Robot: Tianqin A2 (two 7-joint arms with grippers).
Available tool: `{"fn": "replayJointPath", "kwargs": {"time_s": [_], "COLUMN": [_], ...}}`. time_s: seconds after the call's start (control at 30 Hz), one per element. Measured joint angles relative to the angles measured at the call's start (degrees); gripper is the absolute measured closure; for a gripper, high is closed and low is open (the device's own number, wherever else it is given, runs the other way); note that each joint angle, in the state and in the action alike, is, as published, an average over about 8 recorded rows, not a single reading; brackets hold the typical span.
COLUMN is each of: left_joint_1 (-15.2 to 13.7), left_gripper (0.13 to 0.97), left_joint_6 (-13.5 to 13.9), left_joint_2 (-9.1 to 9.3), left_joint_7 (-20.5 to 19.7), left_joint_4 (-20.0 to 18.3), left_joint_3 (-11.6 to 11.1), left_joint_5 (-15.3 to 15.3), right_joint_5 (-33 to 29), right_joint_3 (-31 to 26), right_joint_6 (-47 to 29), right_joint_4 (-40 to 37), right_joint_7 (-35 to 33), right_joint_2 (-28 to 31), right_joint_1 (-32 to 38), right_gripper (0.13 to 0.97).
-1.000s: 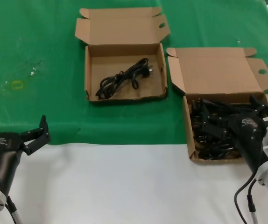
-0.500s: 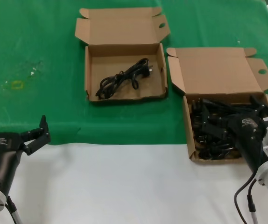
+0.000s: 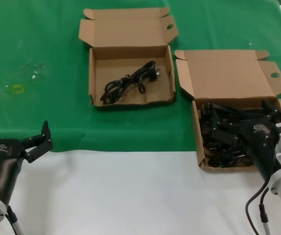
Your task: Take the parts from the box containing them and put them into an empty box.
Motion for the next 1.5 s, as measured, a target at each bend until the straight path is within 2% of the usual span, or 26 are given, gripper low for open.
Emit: {"fn": "replayJointPath", "kwargs": {"time_s": [1.5], "left_joint_1": [0.0], "left_gripper": [0.132], "left_joint_6": [0.0], "left_joint_2": [0.0], "left_joint_7": [0.0], "left_joint_4": [0.0], "left_joint_3": [0.0], "left_joint_5": [0.0], "right_joint_5": [0.0], "right_joint_3": [0.0], "right_joint_6": [0.0], "right_joint_4": [0.0], "right_joint_7": [0.0], "right_joint_2": [0.0], "right_joint_1": [0.0], "right_gripper": [0.129]}}
